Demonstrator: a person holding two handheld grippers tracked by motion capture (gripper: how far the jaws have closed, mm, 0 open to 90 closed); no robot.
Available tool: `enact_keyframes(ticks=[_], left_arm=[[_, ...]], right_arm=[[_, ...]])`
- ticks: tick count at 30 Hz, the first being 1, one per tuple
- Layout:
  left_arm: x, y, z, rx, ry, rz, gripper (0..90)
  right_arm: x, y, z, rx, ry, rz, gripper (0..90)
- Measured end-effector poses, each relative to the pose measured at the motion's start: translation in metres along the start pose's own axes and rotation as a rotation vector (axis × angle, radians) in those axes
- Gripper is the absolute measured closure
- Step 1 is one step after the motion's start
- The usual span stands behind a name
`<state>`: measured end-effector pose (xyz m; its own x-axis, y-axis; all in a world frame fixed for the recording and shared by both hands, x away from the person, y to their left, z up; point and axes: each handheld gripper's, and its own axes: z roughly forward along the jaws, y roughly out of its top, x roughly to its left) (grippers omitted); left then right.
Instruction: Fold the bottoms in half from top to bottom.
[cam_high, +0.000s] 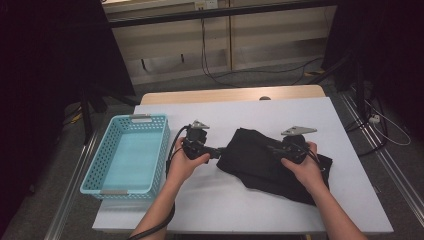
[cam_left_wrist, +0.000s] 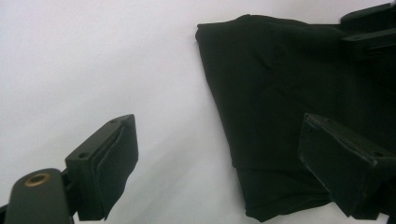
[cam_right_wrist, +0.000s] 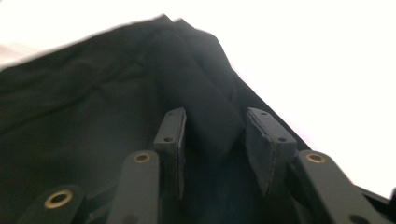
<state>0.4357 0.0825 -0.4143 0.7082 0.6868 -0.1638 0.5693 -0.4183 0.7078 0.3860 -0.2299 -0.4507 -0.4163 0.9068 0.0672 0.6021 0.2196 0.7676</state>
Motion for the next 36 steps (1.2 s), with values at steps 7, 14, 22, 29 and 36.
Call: enact_keyframes(ticks=[7,14,22,29,36], left_arm=[[0.001,0.001,-0.003,-0.014,-0.003,-0.008,12.6],[0.002,0.000,-0.004,-0.007,-0.003,-0.004,12.6],[0.004,0.000,-0.006,-0.014,0.007,-0.005,12.4],[0.004,0.001,-0.007,-0.017,0.008,-0.001,12.4],[0.002,0.002,-0.007,-0.021,0.003,0.010,12.4]], right_arm=[[-0.005,0.003,0.004,-0.001,0.019,0.009,83.3],[-0.011,0.001,0.013,0.033,-0.003,0.053,58.5],[-0.007,0.001,0.014,0.041,0.055,0.067,82.3],[-0.012,0.005,-0.002,0.005,0.076,0.099,82.9],[-0.015,0.006,-0.017,-0.023,0.081,0.107,83.1]])
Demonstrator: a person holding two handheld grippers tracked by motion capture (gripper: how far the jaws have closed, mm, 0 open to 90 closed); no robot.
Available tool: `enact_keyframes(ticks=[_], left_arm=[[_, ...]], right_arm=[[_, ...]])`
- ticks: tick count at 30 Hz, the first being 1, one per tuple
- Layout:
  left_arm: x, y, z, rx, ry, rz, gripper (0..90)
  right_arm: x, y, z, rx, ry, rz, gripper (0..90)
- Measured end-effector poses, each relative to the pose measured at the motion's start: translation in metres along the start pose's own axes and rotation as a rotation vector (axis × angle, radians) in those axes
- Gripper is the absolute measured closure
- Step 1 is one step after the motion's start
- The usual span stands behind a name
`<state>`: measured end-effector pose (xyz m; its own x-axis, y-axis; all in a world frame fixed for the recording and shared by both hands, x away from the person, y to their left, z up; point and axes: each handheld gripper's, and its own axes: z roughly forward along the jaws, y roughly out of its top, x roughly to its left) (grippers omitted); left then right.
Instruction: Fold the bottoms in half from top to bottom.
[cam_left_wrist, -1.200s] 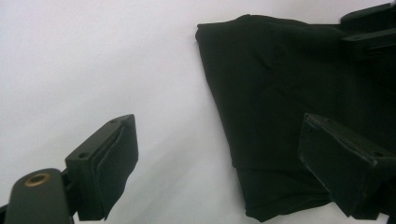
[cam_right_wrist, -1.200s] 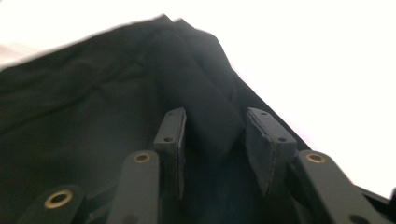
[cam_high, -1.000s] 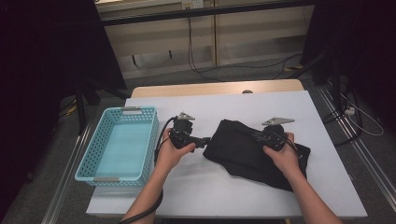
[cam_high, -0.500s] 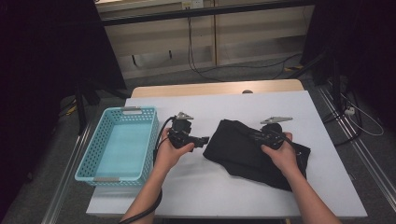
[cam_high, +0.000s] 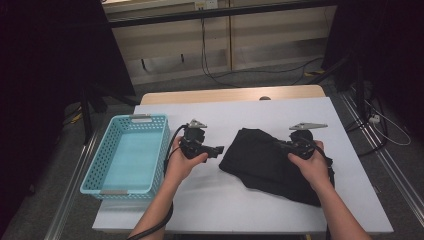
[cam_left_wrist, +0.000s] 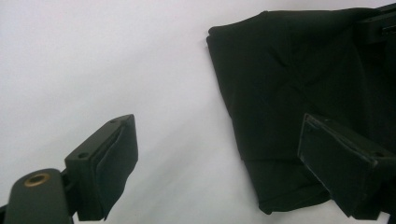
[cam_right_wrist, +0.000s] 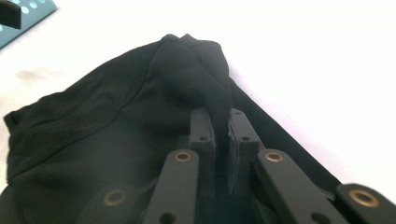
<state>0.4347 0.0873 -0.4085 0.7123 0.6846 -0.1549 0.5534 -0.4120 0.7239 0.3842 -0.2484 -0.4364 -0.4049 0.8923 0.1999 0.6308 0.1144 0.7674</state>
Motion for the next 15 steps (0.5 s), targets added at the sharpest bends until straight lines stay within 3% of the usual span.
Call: enact_keyframes(ticks=[15], left_arm=[[0.007,0.000,-0.006,-0.007,0.010,0.006,9.0]], right_arm=[[-0.003,-0.004,-0.013,0.003,0.006,0.017,83.2]])
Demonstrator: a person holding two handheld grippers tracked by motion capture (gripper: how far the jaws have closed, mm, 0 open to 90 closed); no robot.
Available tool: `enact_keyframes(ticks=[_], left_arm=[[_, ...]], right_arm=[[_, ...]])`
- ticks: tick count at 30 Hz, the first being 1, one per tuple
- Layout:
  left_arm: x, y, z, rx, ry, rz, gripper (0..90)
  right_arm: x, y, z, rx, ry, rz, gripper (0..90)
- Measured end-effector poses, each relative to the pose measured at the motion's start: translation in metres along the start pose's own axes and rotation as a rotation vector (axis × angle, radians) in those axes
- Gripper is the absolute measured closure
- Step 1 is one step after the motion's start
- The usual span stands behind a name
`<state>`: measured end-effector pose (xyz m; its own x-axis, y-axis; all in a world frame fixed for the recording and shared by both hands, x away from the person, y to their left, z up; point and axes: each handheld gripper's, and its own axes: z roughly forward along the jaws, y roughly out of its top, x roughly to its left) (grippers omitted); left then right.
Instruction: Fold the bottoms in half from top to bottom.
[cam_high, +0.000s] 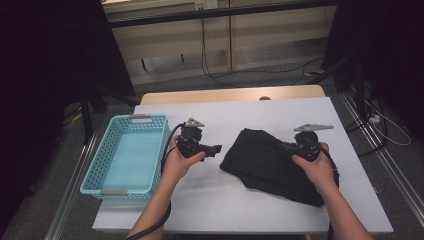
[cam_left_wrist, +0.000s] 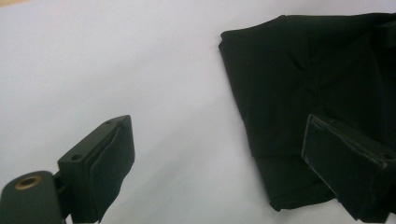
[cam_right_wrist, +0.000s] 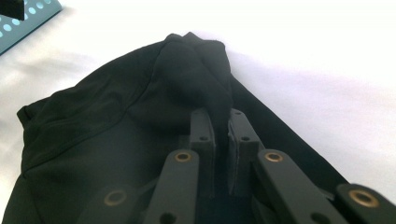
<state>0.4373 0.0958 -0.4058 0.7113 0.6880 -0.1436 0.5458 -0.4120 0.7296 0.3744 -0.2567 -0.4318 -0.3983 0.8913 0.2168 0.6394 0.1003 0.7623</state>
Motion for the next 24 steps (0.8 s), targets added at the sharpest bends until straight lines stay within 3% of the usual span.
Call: enact_keyframes(ticks=[11,12,13,24], left_arm=[[-0.001,0.000,0.001,0.000,-0.009,0.015,7.5],[-0.002,0.000,0.000,0.002,0.008,0.022,7.4],[-0.001,0.001,0.000,0.001,-0.008,0.023,7.3],[-0.002,0.001,0.000,-0.008,-0.010,0.027,6.6]], right_arm=[[-0.002,-0.003,-0.009,-0.005,0.009,-0.005,83.2],[-0.003,-0.004,-0.011,-0.005,0.006,-0.005,83.2],[-0.004,-0.004,-0.012,-0.007,0.008,-0.003,83.2],[-0.011,-0.012,-0.026,0.001,-0.008,0.001,83.3]])
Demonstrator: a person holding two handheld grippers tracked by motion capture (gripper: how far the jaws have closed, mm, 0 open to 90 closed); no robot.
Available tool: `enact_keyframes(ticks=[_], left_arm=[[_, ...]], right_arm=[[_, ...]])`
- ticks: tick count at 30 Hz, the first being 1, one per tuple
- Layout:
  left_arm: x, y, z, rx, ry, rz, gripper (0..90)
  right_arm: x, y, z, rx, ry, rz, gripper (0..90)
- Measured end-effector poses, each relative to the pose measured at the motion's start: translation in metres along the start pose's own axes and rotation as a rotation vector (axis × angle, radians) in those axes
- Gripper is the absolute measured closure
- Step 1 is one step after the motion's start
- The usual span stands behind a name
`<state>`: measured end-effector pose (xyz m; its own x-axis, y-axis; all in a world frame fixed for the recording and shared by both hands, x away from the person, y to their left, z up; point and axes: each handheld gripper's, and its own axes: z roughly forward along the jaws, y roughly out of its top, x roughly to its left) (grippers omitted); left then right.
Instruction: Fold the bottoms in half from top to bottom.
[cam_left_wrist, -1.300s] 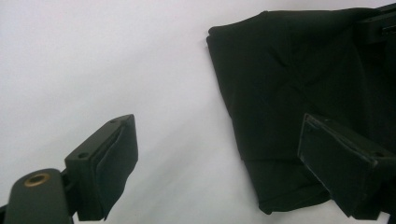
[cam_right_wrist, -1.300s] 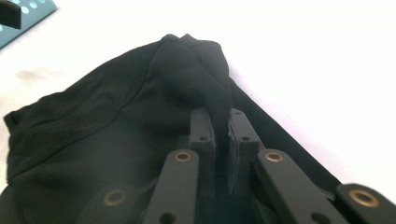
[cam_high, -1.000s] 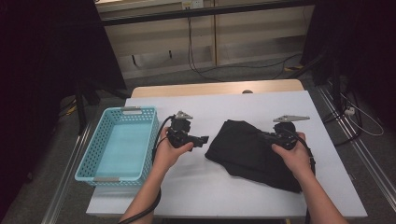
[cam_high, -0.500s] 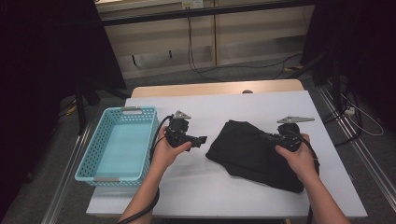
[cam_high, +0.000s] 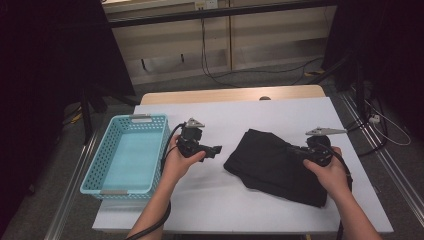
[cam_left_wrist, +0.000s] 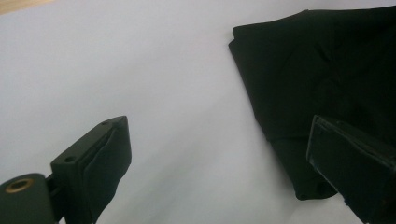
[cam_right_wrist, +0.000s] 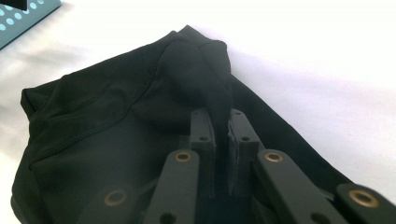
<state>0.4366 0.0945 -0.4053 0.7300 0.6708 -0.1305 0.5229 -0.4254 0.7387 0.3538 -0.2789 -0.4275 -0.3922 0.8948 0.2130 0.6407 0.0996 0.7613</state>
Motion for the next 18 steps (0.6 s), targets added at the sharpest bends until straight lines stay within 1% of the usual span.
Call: enact_keyframes(ticks=[3,4,5,11,18], left_arm=[[0.000,0.000,0.000,0.009,-0.002,0.012,6.6],[0.000,0.000,-0.001,0.010,-0.004,0.012,6.6],[0.000,0.000,0.000,0.001,0.000,0.002,6.5],[-0.001,-0.001,0.000,0.004,-0.001,0.008,6.5],[-0.001,0.000,0.000,0.003,0.001,0.013,6.5]], right_arm=[[-0.001,-0.001,-0.002,-0.009,0.001,0.008,83.3],[-0.002,-0.001,-0.003,-0.013,0.002,0.009,83.3],[-0.002,-0.001,-0.004,-0.015,0.003,0.011,83.3],[-0.003,-0.003,-0.007,-0.013,-0.001,0.010,83.3],[-0.004,-0.004,-0.012,-0.026,0.000,0.014,83.2]])
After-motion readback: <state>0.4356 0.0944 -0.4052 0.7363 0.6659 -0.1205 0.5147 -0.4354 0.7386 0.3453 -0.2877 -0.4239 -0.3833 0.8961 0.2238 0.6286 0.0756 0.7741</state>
